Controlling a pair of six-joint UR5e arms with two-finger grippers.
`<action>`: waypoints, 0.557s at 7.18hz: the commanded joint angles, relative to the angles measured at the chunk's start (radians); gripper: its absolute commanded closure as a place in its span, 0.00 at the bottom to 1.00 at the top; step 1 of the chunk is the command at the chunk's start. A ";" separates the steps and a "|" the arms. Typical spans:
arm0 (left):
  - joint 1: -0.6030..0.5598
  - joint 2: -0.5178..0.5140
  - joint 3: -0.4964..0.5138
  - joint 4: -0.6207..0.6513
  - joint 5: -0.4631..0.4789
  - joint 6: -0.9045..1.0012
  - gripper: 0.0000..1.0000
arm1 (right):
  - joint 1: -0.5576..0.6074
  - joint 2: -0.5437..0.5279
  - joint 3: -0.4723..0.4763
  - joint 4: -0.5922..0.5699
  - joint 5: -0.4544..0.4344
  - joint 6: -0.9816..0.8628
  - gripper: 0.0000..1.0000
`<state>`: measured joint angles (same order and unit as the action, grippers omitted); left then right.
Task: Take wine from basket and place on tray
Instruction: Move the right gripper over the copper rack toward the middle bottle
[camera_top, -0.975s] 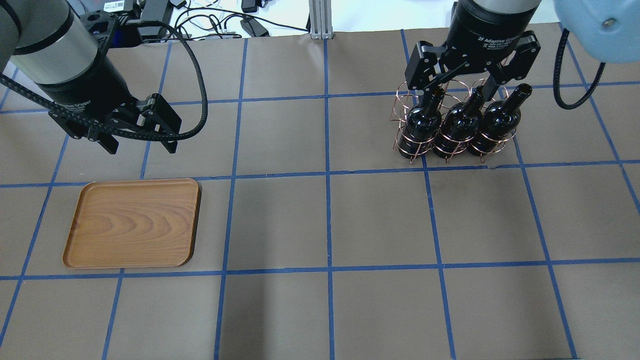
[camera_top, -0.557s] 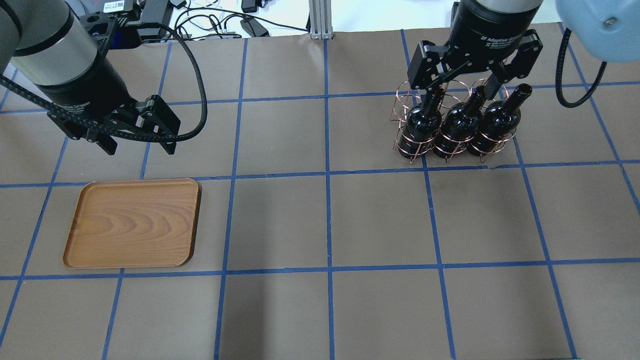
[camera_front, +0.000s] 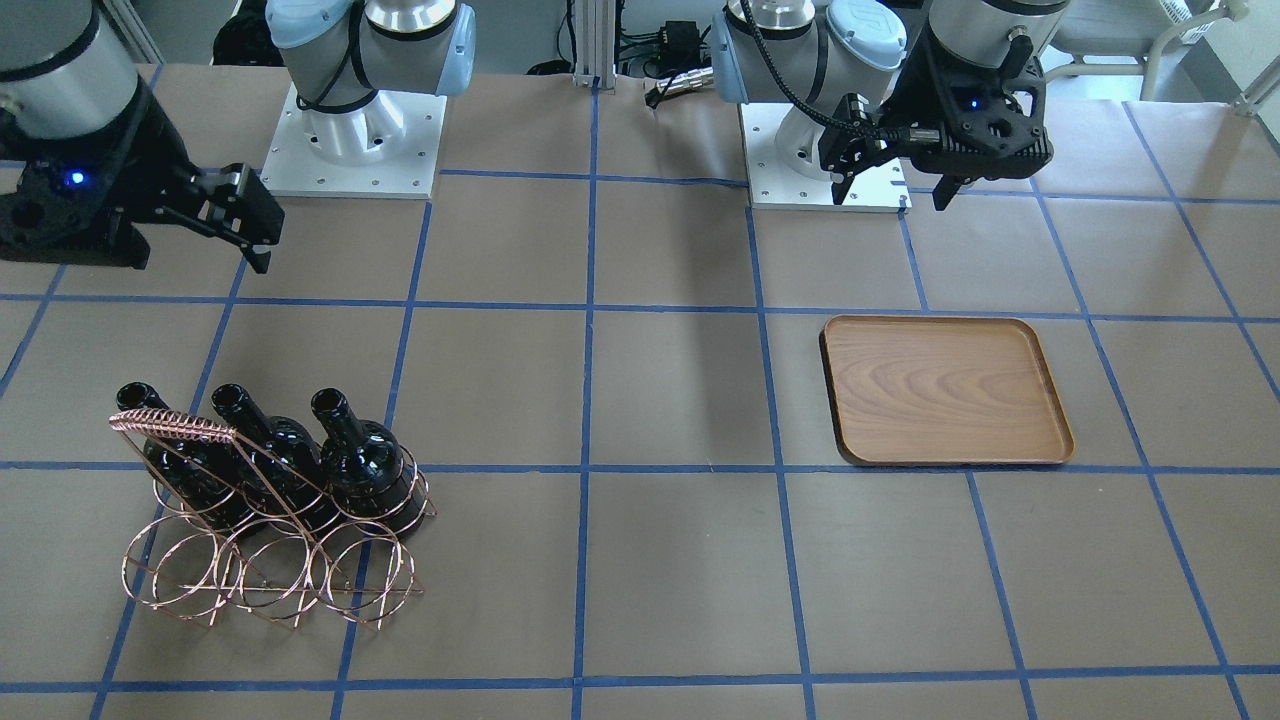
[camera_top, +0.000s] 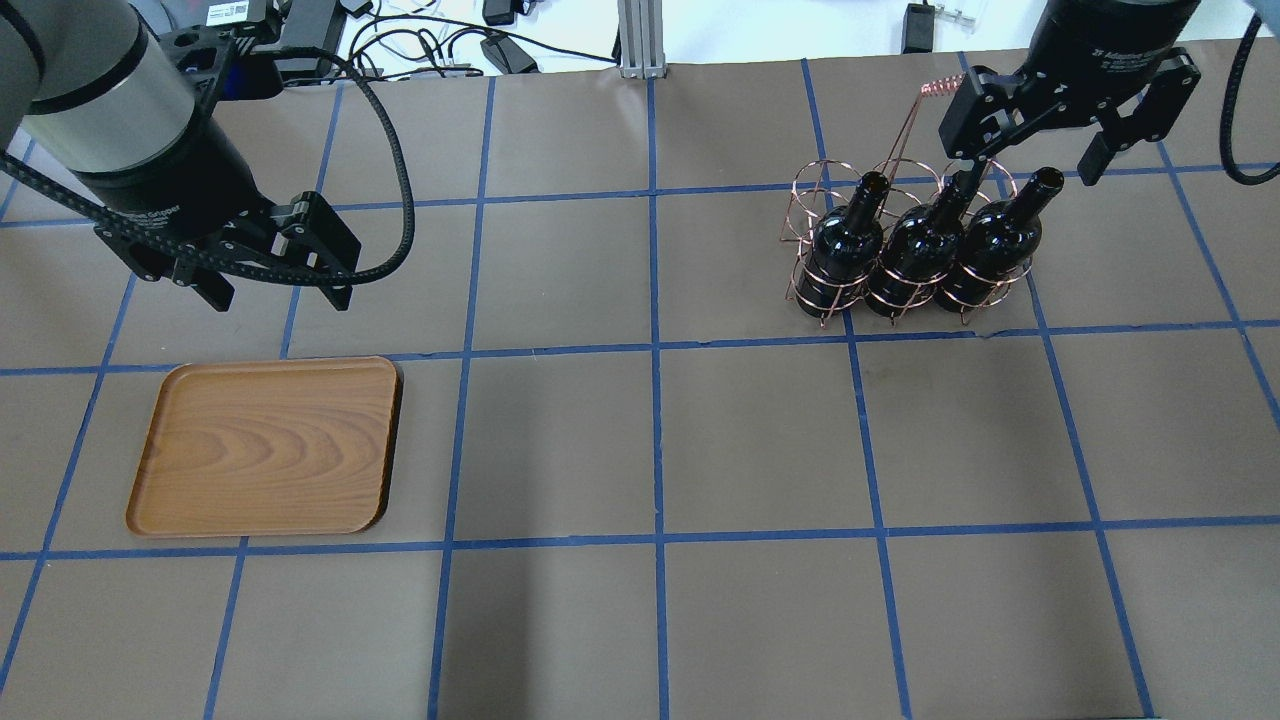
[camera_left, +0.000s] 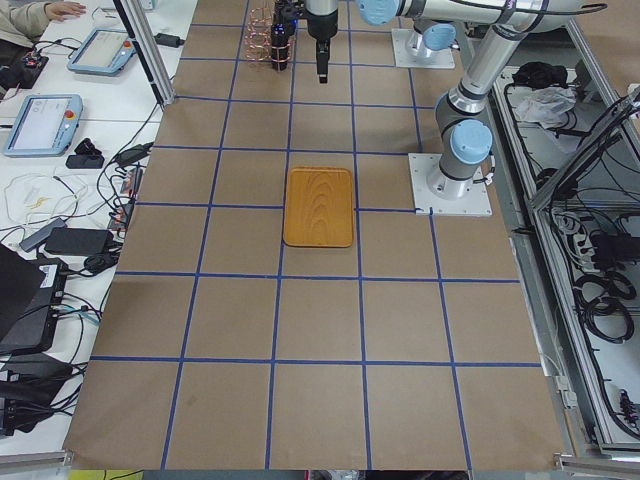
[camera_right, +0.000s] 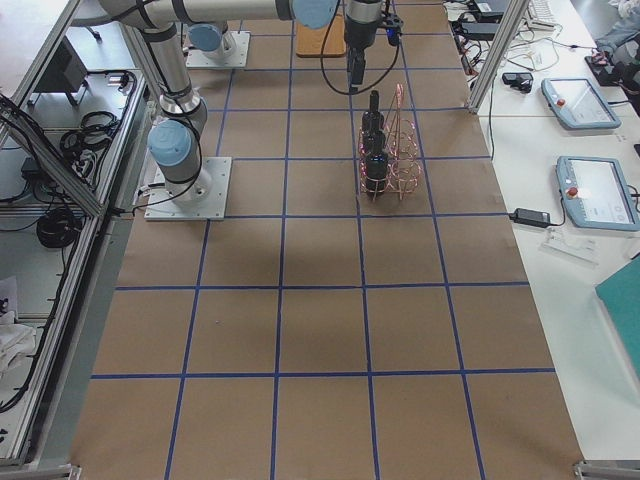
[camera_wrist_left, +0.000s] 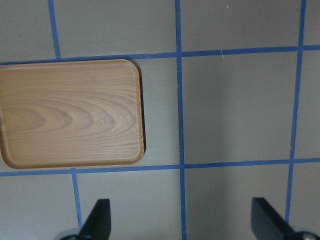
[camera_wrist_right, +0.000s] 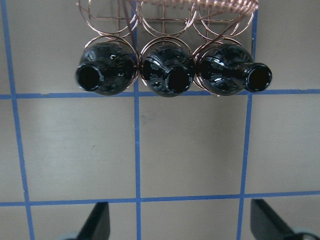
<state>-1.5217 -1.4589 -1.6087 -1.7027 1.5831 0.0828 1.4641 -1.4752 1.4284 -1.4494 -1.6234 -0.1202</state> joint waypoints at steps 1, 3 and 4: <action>0.002 0.000 0.000 0.000 0.000 0.000 0.00 | -0.015 0.059 0.021 -0.096 0.002 -0.041 0.01; 0.005 0.000 -0.002 0.000 0.002 0.000 0.00 | 0.014 0.120 0.027 -0.184 0.020 -0.039 0.01; 0.005 0.000 0.000 0.000 0.002 0.000 0.00 | 0.018 0.136 0.027 -0.187 0.023 -0.029 0.01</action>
<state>-1.5179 -1.4588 -1.6099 -1.7027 1.5841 0.0828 1.4729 -1.3654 1.4540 -1.6151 -1.6042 -0.1568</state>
